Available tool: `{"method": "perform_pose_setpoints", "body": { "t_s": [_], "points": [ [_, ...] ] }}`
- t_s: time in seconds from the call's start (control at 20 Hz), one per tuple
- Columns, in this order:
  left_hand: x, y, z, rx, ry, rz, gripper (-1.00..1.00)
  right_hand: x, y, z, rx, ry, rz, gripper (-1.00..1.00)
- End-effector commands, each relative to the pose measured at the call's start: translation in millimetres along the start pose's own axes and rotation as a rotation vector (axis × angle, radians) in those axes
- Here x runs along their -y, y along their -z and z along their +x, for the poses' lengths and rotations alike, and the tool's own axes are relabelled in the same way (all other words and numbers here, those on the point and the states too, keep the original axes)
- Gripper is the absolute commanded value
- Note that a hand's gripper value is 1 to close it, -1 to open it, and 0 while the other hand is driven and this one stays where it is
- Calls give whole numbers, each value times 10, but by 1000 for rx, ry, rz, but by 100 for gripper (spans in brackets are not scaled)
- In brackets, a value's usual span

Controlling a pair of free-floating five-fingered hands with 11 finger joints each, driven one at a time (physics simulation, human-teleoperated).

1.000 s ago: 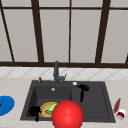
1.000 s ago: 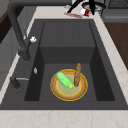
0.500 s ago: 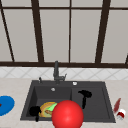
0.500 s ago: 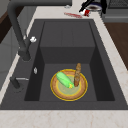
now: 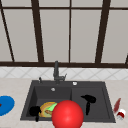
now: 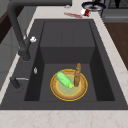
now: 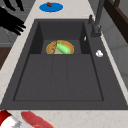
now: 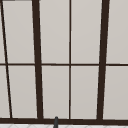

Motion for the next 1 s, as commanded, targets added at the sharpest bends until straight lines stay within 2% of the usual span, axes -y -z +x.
{"method": "perform_pose_setpoints", "body": {
  "t_s": [0.0,0.25,0.55,0.8,0.95],
  "points": [
    [0,0,0,0,0,0,0,-20,-304,-28,25,-28,2,-100],
    [0,0,0,0,0,0,0,-100,-706,-71,23,-25,2,-100],
    [0,0,0,0,0,0,0,-390,-1083,-122,-18,-33,-4,-100],
    [0,0,0,0,0,0,0,-660,-1380,-165,-48,-79,-8,-100],
    [0,0,0,0,0,0,0,-801,-1579,-198,-74,-125,-16,-100]
  ]
}}
